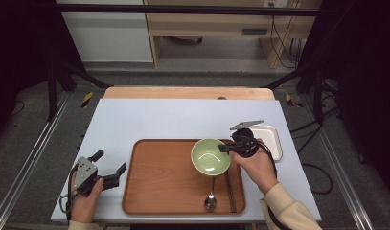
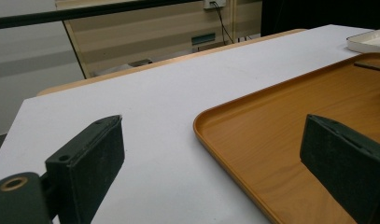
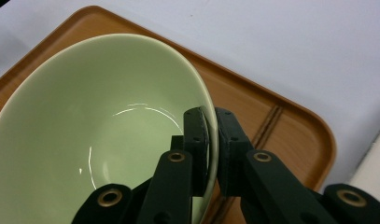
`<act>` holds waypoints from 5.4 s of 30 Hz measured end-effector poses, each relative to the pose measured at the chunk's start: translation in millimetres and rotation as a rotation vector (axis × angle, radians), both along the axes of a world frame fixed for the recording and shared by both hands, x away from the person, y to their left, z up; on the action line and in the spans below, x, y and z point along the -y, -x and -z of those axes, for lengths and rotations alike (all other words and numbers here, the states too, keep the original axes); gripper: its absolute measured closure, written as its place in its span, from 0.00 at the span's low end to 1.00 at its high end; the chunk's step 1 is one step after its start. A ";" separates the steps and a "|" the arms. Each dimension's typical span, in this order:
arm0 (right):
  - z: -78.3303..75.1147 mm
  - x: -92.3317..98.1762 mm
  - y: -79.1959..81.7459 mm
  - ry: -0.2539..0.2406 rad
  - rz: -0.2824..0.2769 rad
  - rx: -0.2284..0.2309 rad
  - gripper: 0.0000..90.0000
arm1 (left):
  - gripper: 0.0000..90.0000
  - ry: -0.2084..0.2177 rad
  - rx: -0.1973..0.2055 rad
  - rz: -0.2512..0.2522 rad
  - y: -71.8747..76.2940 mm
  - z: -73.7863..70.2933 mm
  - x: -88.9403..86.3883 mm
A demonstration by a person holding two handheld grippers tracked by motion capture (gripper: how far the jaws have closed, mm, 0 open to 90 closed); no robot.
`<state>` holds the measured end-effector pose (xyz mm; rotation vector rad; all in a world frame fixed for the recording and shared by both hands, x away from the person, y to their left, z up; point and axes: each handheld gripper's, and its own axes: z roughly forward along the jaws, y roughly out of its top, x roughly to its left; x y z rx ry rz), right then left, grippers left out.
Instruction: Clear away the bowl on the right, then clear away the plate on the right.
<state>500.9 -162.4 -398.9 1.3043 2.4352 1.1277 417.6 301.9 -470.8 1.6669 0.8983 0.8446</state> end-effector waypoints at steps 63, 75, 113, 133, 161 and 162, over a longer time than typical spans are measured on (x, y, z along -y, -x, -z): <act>28.9 -31.2 19.3 -0.057 -0.157 0.002 0.72 | 0.07 0.005 0.001 -0.002 -1.8 1.0 -2.3; 22.7 -20.6 41.1 -0.066 -0.123 0.225 0.32 | 0.07 0.016 0.006 -0.006 -1.8 0.5 -3.6; 35.8 85.7 24.4 -0.007 0.273 0.448 0.15 | 0.03 0.048 0.050 -0.027 1.1 -3.1 -9.6; 28.3 131.9 16.4 0.007 0.446 0.321 0.38 | 0.03 0.060 0.080 -0.025 4.5 -5.7 -9.2; 29.1 187.2 -32.2 0.059 0.503 -0.016 0.73 | 0.04 0.061 0.084 -0.026 5.8 -6.7 -8.1; 31.0 188.1 -32.5 0.049 0.505 -0.026 0.74 | 0.04 0.056 0.083 -0.024 5.7 -6.6 -7.6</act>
